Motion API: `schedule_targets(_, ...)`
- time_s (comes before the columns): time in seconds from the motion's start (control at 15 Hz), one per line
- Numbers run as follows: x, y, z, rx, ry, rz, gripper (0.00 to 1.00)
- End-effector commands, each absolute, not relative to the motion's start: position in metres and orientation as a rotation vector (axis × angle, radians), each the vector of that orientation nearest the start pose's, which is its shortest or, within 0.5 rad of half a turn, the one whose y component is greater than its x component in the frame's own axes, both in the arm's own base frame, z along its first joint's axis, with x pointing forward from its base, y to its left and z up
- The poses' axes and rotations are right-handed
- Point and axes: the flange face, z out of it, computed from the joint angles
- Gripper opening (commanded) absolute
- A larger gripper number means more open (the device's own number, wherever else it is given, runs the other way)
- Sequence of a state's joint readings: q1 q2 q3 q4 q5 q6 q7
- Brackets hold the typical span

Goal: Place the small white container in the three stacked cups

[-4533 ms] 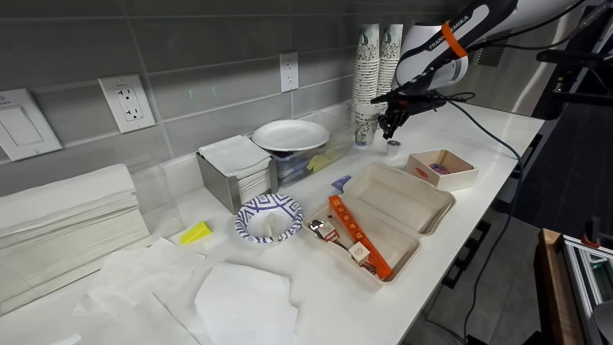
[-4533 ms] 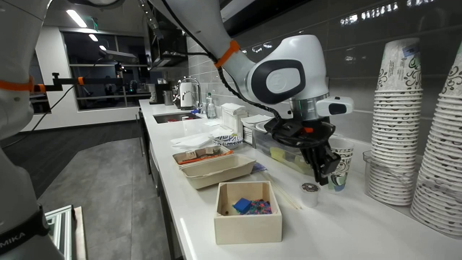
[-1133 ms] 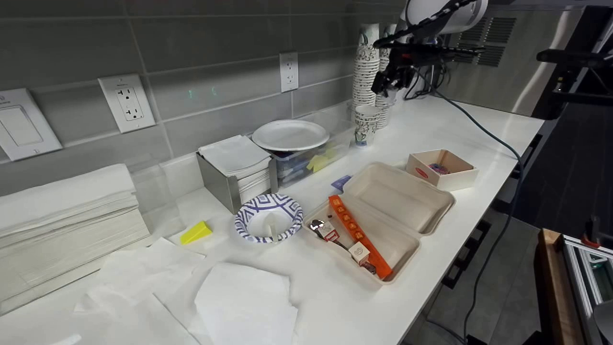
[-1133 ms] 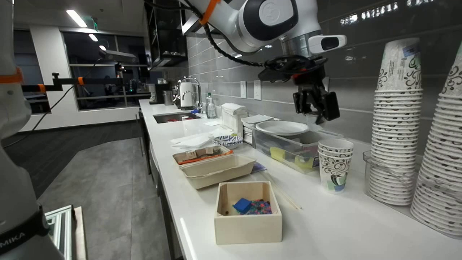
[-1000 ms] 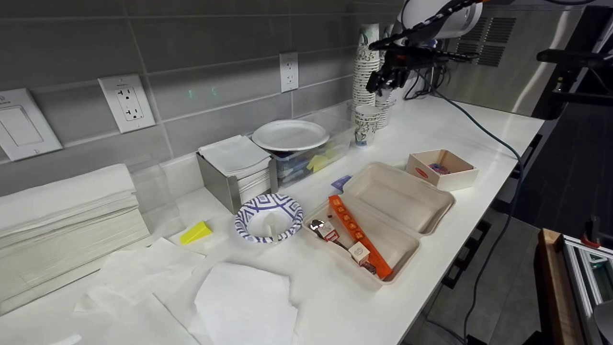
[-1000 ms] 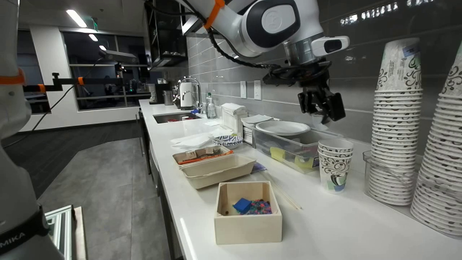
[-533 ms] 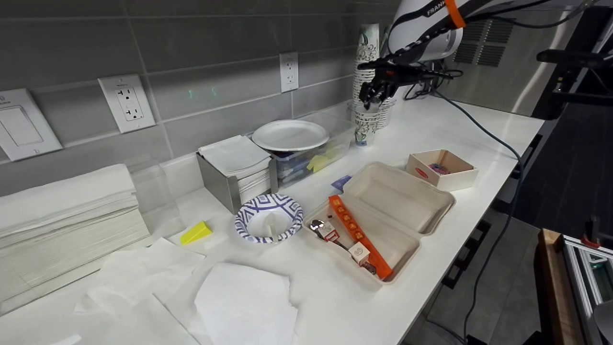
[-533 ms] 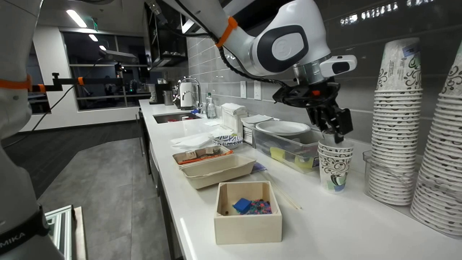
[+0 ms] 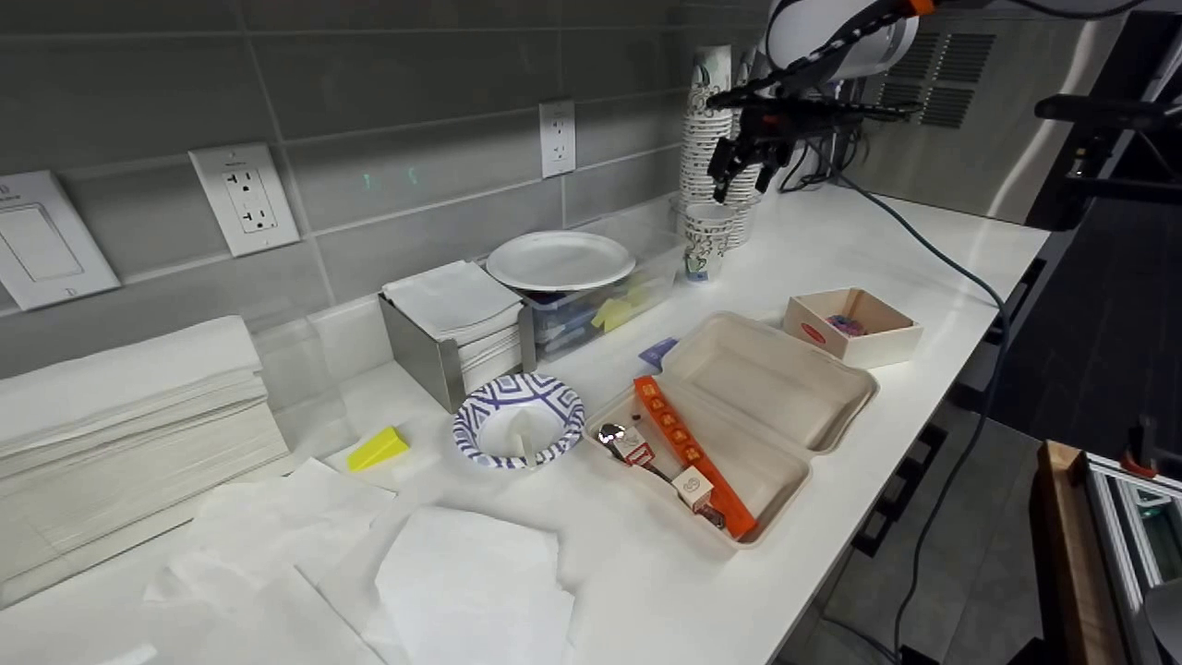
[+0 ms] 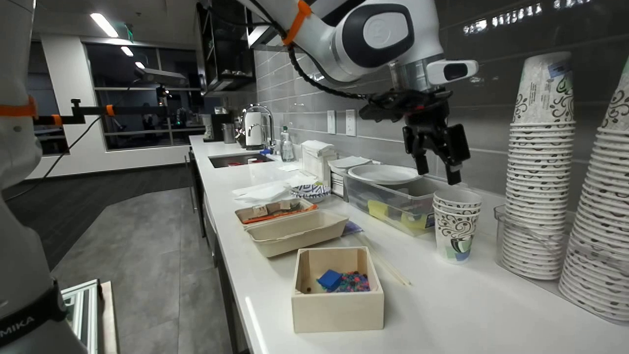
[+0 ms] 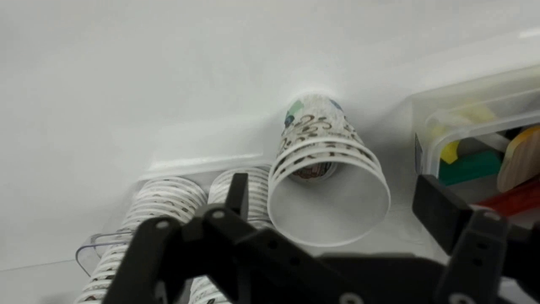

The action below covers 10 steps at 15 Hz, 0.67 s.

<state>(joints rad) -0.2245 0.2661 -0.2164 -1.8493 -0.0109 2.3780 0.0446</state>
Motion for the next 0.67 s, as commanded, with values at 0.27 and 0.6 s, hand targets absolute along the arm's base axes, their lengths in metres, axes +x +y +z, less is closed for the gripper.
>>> schedule_targets(0.27,0.507,-0.217,0.432,-3.196,0.417,-0.082,1.0)
schedule_targets(0.6,0.466,-0.205,0.429,-3.212,0.228,-0.554,1.0)
